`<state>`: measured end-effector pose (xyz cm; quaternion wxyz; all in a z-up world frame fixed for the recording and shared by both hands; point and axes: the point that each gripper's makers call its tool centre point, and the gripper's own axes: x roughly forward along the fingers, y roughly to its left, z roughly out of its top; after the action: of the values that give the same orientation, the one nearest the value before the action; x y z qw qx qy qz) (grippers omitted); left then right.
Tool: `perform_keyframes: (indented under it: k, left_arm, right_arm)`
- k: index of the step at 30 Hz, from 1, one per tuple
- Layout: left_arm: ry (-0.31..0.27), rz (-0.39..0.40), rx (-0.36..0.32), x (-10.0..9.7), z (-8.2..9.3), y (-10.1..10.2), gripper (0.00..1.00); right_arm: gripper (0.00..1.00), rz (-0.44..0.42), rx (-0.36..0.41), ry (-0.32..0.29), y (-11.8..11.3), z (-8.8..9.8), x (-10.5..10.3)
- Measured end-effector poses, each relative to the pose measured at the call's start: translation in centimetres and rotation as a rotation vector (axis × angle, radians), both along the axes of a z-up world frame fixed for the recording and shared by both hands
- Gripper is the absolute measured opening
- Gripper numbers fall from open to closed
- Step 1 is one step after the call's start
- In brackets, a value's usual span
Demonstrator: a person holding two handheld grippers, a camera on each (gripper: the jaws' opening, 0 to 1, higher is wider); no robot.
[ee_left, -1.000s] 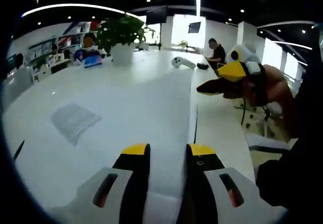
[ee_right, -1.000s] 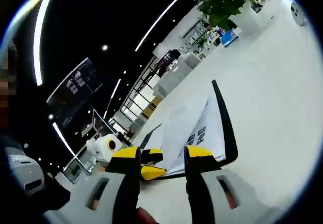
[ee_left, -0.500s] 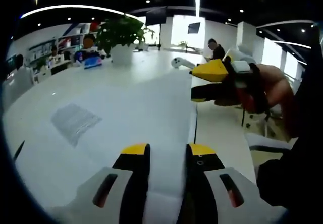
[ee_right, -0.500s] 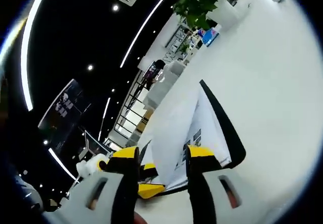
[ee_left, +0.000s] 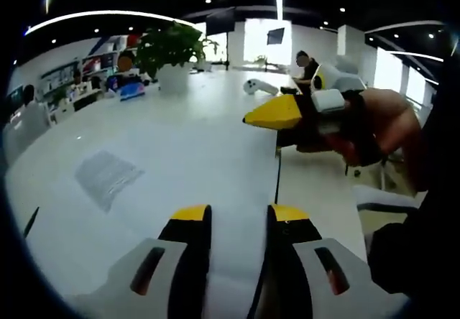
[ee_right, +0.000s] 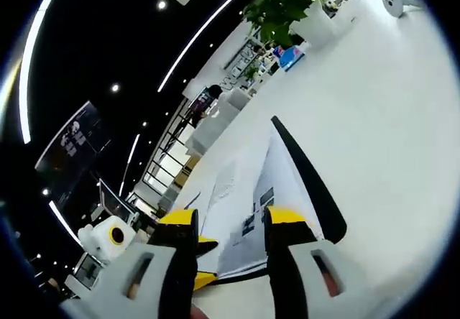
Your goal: Flip through the bound document one page at a time
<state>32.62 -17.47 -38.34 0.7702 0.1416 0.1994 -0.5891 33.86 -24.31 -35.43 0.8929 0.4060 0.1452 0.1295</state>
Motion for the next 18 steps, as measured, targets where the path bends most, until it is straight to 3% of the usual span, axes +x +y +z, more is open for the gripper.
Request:
perform_keyframes:
  k: [18]
  left_arm:
    - [-0.006,-0.011,-0.022,0.09,-0.05,0.01,0.34]
  right_arm:
    - [0.22,-0.039,-0.068,0.015,-0.87,-0.95,0.04]
